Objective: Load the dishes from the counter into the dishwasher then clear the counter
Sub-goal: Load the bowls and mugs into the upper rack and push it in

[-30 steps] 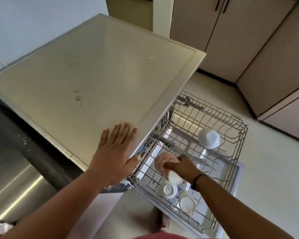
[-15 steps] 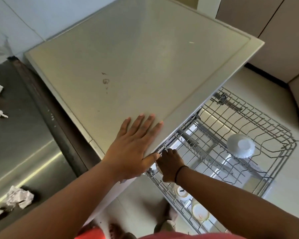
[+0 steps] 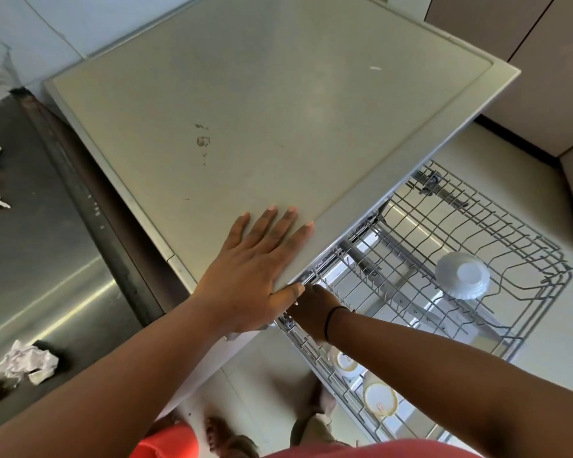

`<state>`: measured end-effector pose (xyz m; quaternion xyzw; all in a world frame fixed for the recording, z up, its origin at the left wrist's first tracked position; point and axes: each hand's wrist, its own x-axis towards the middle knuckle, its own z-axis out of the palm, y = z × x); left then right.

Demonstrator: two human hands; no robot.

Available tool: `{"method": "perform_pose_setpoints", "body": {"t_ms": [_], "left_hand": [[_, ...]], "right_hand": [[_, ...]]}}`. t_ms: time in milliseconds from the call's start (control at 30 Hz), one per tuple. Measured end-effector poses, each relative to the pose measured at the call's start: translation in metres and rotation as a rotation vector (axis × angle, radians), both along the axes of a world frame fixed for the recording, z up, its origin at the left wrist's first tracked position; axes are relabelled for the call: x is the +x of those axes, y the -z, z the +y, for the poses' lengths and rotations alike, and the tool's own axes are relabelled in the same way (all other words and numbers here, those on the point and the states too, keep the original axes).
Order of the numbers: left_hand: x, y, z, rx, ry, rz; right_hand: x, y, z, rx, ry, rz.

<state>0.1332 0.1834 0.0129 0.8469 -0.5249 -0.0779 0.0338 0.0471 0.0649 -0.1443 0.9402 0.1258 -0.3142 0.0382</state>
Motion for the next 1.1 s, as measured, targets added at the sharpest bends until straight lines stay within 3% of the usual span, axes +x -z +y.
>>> {"method": "perform_pose_setpoints", "body": {"t_ms": [133, 233, 333, 467, 733, 967, 1100], "left_hand": [[0.0, 0.001, 0.001, 0.01, 0.008, -0.005], [0.0, 0.0, 0.0, 0.004, 0.006, 0.004], [-0.001, 0.0, 0.0, 0.003, 0.001, 0.017], [-0.001, 0.0, 0.001, -0.003, 0.009, 0.033], [-0.008, -0.027, 0.057, -0.102, -0.088, 0.22], [0.022, -0.055, 0.206, -0.263, -0.352, 0.189], [0.046, -0.054, 0.303, -0.237, -0.551, 0.105]], "right_hand": [[-0.017, -0.006, -0.017, 0.112, 0.144, -0.03], [-0.039, -0.019, -0.037, 0.232, 0.465, -0.178], [-0.07, -0.045, -0.062, 0.211, 0.771, -0.287], [-0.097, -0.101, -0.084, 0.233, 0.971, -0.443], [-0.071, -0.214, -0.034, 0.269, 0.907, -0.78], [0.006, -0.247, 0.086, 0.323, 0.674, -0.795], [0.055, -0.249, 0.161, 0.357, 0.542, -0.828]]}}
